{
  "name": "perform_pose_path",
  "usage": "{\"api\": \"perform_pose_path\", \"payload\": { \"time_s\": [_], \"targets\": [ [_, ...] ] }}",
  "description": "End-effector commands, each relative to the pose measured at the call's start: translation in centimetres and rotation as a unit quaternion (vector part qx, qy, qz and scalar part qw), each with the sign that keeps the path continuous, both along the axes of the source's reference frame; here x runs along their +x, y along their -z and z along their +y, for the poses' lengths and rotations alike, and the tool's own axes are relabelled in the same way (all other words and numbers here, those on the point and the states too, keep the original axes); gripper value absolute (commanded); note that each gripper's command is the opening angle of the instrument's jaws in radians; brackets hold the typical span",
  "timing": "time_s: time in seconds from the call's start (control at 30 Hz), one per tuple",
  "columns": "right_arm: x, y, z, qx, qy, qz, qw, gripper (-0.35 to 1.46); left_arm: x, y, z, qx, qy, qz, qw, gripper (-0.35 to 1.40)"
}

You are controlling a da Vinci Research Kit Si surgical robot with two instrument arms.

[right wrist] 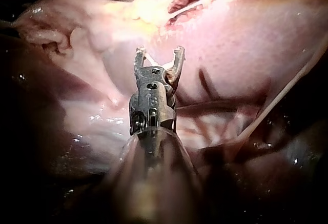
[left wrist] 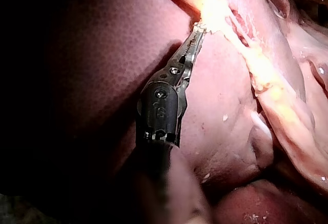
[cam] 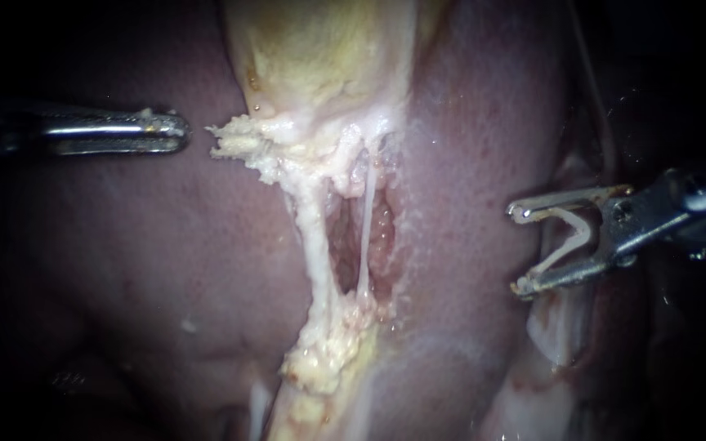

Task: Grabbing gallbladder

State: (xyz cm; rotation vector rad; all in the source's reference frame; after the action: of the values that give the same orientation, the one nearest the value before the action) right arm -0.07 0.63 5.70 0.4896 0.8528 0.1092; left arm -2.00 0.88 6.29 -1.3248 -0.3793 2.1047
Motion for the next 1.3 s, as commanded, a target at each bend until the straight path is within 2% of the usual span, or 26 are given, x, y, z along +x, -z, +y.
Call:
{"api": "perform_pose_path", "payload": {
  "time_s": [0.03, 0.1, 0.2, 0.3, 0.5, 0.73, 0.87, 0.93, 1.13, 1.3],
  "targets": [
    [0.00, 0.00, 0.00, 0.000, 0.000, 0.000, 1.0000, 0.48, 0.00, 0.02, 0.01, 0.000, 0.001, -0.004, 1.0000, -0.32],
    [0.00, 0.00, 0.00, 0.000, 0.000, 0.000, 1.0000, 0.48, 0.00, 0.02, 0.03, -0.001, 0.004, -0.003, 1.0000, 0.24],
    [0.00, 0.00, 0.00, 0.000, 0.000, 0.000, 1.0000, 0.48, -0.04, -0.01, 0.05, -0.010, 0.002, 0.001, 0.9999, 0.64],
    [0.00, 0.00, 0.00, 0.000, 0.000, 0.000, 1.0000, 0.48, -0.14, -0.08, 0.05, -0.012, 0.005, 0.003, 0.9999, 0.79],
    [0.00, 0.00, 0.00, 0.000, 0.000, 0.000, 1.0000, 0.48, -0.44, -0.28, -0.01, -0.018, 0.013, 0.009, 0.9997, 0.79],
    [0.00, -0.01, 0.00, 0.000, 0.000, 0.000, 1.0000, 0.48, -0.77, -0.63, -0.05, -0.022, 0.007, 0.002, 0.9997, 0.67],
    [0.00, -0.01, 0.00, 0.000, 0.000, 0.000, 1.0000, 0.48, -0.86, -0.77, -0.09, -0.020, 0.005, -0.001, 0.9998, 0.59],
    [0.00, -0.01, 0.00, 0.000, 0.000, 0.000, 1.0000, 0.48, -0.90, -0.81, -0.11, -0.017, 0.008, -0.004, 0.9998, 0.46],
    [0.01, -0.01, 0.00, 0.000, 0.000, 0.000, 1.0000, 0.48, -1.00, -0.87, -0.12, -0.009, 0.007, -0.003, 0.9999, 0.34],
    [0.01, -0.01, 0.00, 0.000, 0.000, 0.000, 1.0000, 0.48, -1.05, -0.88, -0.11, 0.001, 0.012, -0.005, 0.9999, 0.12]
  ]
}}
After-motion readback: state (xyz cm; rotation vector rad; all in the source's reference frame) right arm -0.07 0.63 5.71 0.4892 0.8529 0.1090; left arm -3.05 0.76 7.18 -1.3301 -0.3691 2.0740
